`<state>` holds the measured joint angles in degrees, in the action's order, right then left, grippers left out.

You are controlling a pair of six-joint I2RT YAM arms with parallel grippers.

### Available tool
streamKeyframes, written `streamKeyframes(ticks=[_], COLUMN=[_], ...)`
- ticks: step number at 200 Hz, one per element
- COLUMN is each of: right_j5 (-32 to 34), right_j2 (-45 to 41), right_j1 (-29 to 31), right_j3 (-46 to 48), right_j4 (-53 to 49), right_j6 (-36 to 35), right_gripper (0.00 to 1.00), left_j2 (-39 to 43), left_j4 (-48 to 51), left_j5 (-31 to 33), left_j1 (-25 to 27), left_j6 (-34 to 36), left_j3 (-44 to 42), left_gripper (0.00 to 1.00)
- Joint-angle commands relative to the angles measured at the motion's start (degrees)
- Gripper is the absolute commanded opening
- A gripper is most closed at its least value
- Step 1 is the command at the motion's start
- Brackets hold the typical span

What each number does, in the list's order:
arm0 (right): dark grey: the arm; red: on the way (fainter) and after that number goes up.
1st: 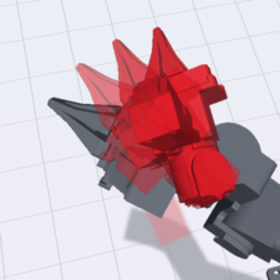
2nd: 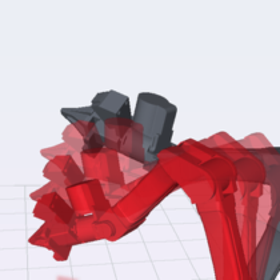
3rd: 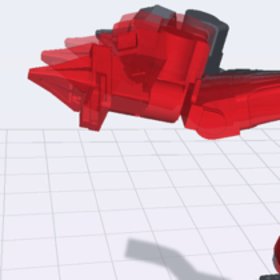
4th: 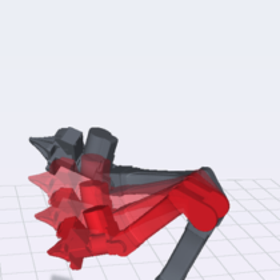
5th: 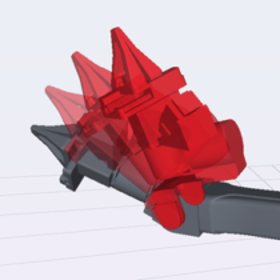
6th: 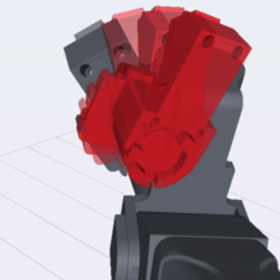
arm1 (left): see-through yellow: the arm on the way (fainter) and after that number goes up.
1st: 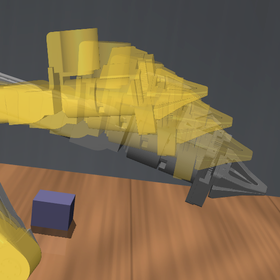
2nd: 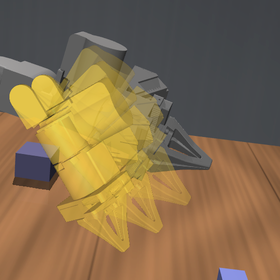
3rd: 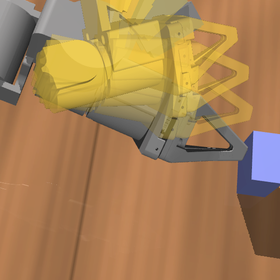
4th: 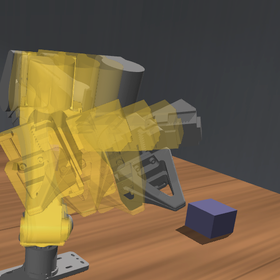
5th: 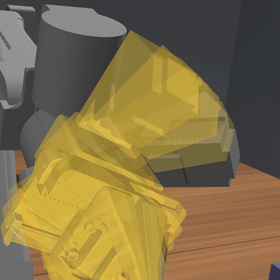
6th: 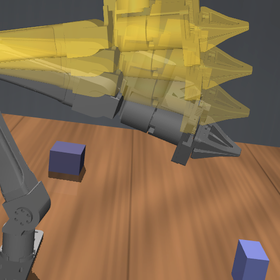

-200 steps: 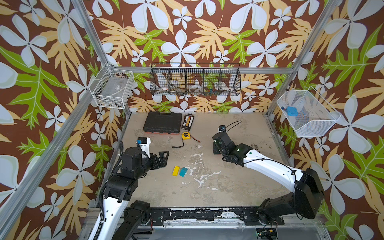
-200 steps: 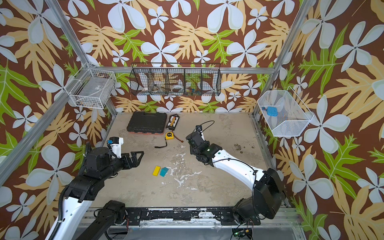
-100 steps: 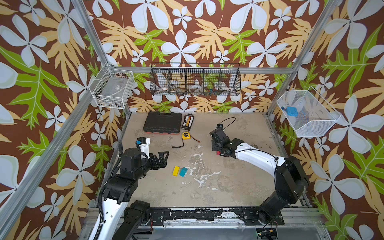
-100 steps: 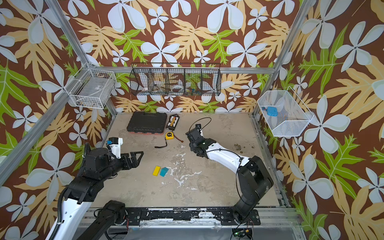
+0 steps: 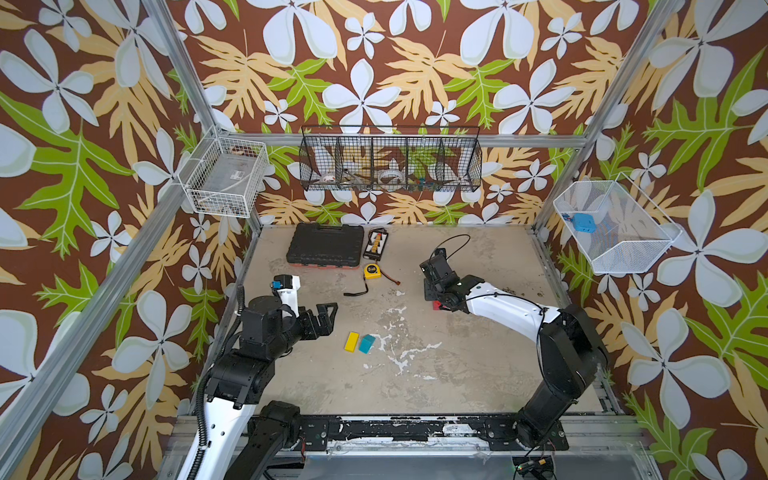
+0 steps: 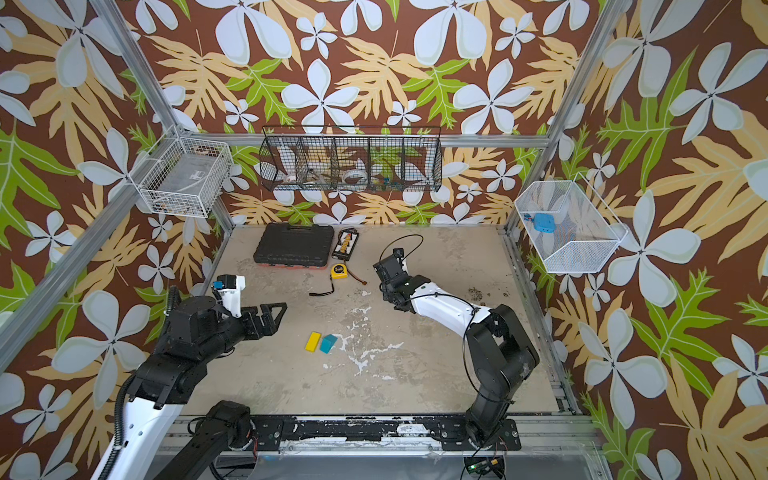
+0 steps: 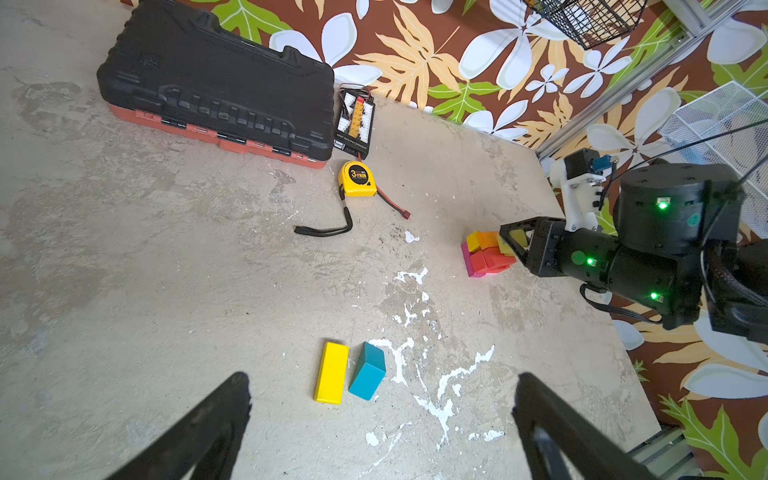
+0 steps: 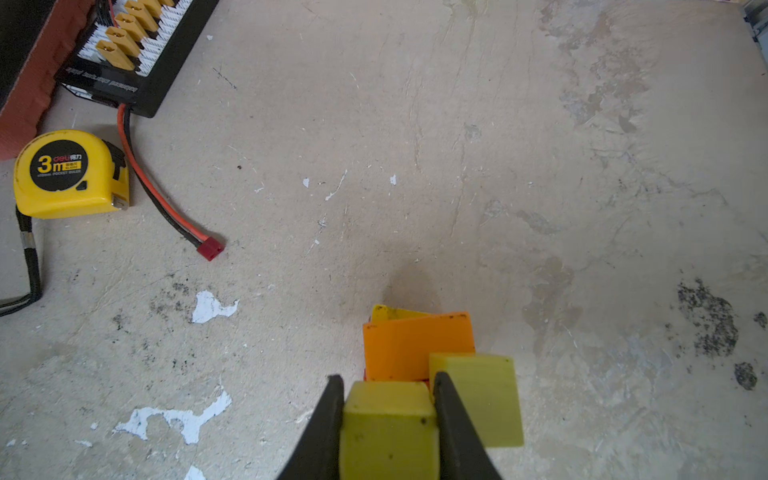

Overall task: Build the wood block tower
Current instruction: 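Lower the yellow-green cube beside the first yellow-green cube on the orange block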

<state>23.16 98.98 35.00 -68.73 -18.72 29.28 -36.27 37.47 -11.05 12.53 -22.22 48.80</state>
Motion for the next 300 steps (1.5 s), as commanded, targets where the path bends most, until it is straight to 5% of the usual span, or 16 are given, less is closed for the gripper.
streamKeyframes(ticks=[1,88,183,300], right_j5=[-0.2,-1.0,-1.5,-1.9], right_j2=[0.6,3.4,3.4,0.6], right_j1=[-0.3,-1.5,-1.7,-1.7], right_j3=[-0.1,-1.2,-1.6,-0.2], right_j4=[1.1,1.2,0.9,0.5], right_j6=[-0.4,-0.5,-0.5,-0.2], right_gripper=[0.12,0.12,0.33,0.38], left_j2=[0.1,0.3,0.3,0.3], left_j4=[-0.4,-0.4,-0.4,-0.5], left_j5=[-0.4,-0.4,-0.5,-0.5], left_j1=[0.0,0.0,0.0,-0.1], left_j6=[0.8,0.7,0.7,0.7], left_j3=[0.0,0.0,0.0,0.0], left_gripper=[1.0,1.0,1.0,1.0])
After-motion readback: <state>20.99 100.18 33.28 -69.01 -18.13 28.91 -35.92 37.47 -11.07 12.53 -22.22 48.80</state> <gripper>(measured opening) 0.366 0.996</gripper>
